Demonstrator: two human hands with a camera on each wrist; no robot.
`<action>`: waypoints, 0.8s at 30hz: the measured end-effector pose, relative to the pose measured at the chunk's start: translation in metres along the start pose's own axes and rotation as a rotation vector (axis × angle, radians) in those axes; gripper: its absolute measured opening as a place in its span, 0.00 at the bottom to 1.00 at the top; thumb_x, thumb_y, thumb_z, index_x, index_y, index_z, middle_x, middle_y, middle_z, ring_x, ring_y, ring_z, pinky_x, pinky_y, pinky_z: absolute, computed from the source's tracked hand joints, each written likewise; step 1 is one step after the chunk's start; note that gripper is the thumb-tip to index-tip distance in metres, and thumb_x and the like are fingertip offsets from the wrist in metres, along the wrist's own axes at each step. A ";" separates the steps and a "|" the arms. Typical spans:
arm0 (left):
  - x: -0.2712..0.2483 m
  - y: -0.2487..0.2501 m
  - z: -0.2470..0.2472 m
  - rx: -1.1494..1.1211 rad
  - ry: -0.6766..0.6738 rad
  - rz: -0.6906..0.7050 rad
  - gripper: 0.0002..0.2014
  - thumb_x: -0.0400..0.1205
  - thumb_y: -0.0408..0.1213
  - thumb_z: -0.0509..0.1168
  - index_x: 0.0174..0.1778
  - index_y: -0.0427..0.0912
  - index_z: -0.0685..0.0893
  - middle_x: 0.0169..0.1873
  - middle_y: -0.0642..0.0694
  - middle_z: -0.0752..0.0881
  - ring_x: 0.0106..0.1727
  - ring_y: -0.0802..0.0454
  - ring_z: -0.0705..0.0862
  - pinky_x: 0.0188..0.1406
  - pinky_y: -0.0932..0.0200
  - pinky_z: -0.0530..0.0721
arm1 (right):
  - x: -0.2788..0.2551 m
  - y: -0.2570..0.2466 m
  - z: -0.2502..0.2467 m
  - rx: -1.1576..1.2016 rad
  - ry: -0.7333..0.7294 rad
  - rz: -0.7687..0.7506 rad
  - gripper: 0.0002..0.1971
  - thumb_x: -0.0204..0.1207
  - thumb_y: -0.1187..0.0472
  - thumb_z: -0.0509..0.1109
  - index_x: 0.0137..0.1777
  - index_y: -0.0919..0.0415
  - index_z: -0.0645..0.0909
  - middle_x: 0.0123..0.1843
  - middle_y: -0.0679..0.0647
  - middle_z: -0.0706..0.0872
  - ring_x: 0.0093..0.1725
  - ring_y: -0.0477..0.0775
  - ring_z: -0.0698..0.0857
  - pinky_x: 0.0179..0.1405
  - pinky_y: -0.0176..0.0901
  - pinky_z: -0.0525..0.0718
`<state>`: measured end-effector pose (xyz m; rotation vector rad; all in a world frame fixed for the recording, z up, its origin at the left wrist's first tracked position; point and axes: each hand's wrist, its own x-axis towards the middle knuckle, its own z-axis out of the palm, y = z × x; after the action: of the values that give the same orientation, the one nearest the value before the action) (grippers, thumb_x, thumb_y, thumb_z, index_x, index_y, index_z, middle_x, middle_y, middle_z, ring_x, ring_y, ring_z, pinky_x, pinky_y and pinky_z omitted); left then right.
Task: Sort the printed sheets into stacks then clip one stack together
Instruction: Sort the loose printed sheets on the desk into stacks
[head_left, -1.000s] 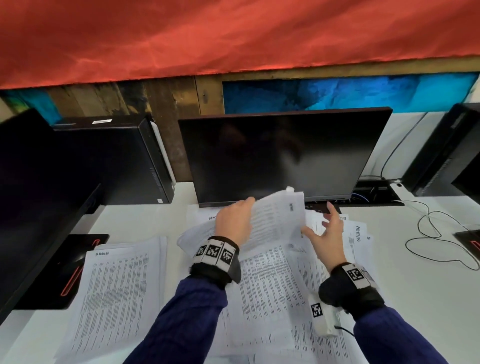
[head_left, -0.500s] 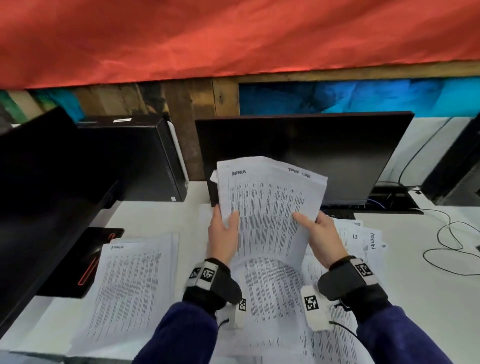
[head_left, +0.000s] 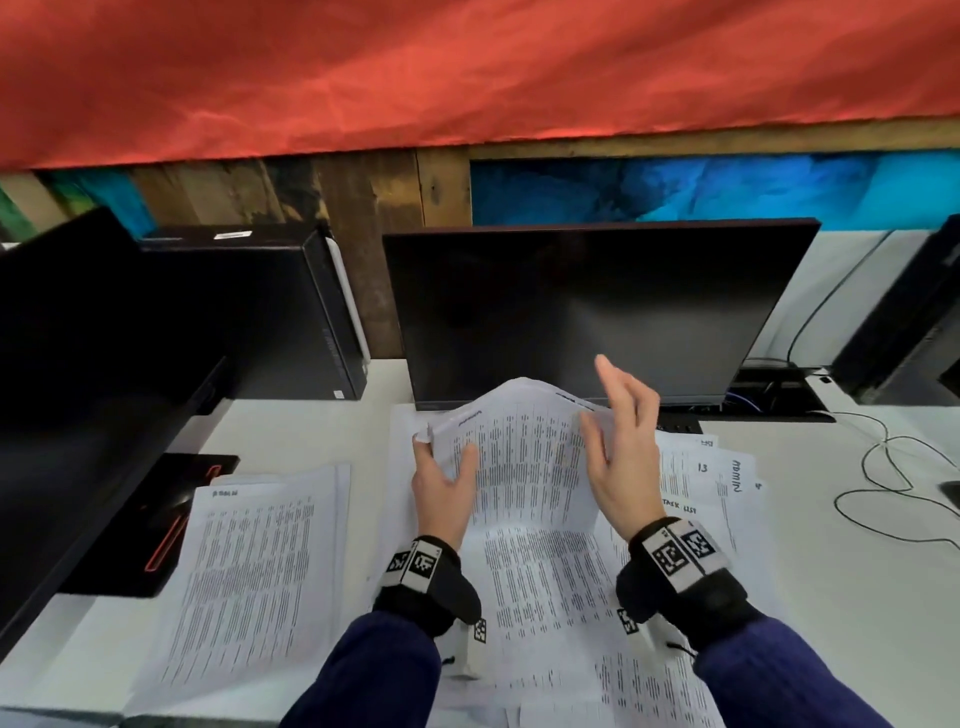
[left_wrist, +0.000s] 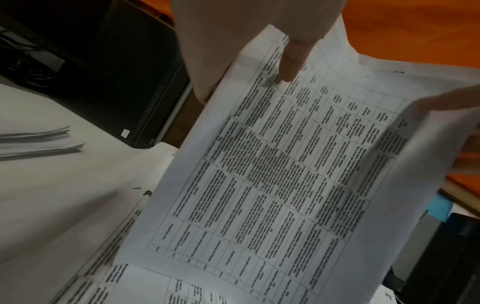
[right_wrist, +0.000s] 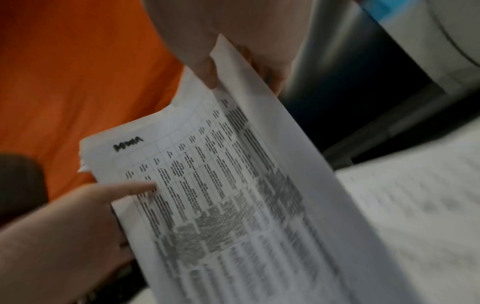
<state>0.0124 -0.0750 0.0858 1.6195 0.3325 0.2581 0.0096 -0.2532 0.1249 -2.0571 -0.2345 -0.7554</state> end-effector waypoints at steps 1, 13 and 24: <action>0.000 0.001 0.000 -0.004 -0.004 0.000 0.26 0.81 0.37 0.66 0.74 0.49 0.67 0.58 0.49 0.83 0.59 0.51 0.84 0.58 0.58 0.81 | 0.003 -0.001 0.000 -0.109 -0.042 -0.075 0.30 0.80 0.69 0.64 0.80 0.48 0.64 0.74 0.54 0.64 0.48 0.34 0.76 0.47 0.19 0.78; 0.007 -0.001 -0.002 -0.020 -0.023 0.018 0.17 0.82 0.39 0.65 0.65 0.54 0.72 0.53 0.53 0.85 0.56 0.53 0.86 0.58 0.52 0.85 | 0.017 0.008 -0.001 -0.428 -0.236 -0.151 0.28 0.77 0.70 0.65 0.76 0.50 0.73 0.78 0.61 0.65 0.42 0.51 0.82 0.33 0.41 0.85; 0.013 0.006 0.001 -0.112 -0.069 -0.090 0.22 0.83 0.41 0.63 0.74 0.51 0.68 0.61 0.55 0.80 0.64 0.53 0.80 0.67 0.51 0.78 | 0.000 0.040 0.008 0.617 -0.260 0.807 0.20 0.76 0.71 0.68 0.67 0.59 0.77 0.58 0.56 0.87 0.60 0.62 0.85 0.49 0.48 0.84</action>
<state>0.0257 -0.0718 0.0911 1.4957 0.3309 0.1494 0.0304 -0.2700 0.0936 -1.4518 0.2028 0.0895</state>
